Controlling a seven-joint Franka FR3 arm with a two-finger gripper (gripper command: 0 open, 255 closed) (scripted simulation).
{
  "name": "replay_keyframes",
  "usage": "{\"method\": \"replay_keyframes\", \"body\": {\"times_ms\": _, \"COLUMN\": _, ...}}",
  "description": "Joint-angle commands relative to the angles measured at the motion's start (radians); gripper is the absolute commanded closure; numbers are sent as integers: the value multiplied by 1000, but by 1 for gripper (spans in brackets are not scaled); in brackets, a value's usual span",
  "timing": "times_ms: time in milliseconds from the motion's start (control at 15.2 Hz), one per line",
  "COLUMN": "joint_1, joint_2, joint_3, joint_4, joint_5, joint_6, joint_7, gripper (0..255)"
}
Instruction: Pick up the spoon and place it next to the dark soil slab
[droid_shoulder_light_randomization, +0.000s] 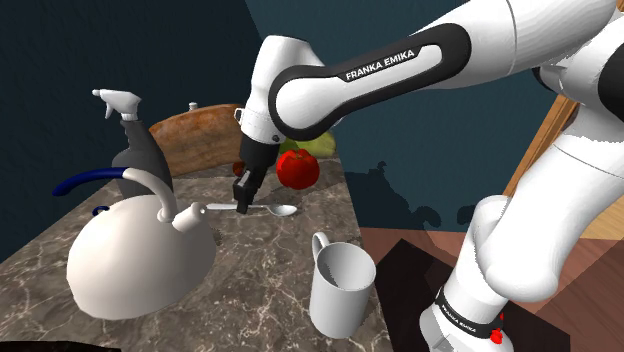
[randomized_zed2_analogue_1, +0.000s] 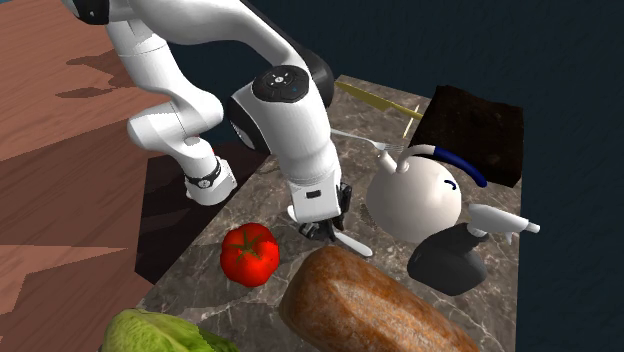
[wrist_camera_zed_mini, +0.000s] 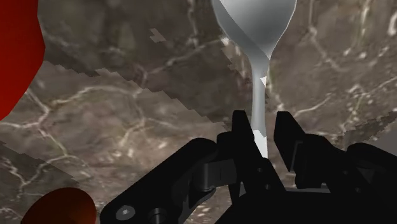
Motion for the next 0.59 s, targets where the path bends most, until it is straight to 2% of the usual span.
{"method": "replay_keyframes", "body": {"times_ms": 0, "joint_1": -1, "joint_2": -7, "joint_3": -2, "joint_4": 14, "joint_5": -1, "joint_6": -22, "joint_7": 1, "gripper": 255}}
{"method": "replay_keyframes", "body": {"times_ms": 528, "joint_1": -5, "joint_2": -33, "joint_3": -9, "joint_4": 98, "joint_5": -9, "joint_6": -129, "joint_7": 15, "gripper": 255}}
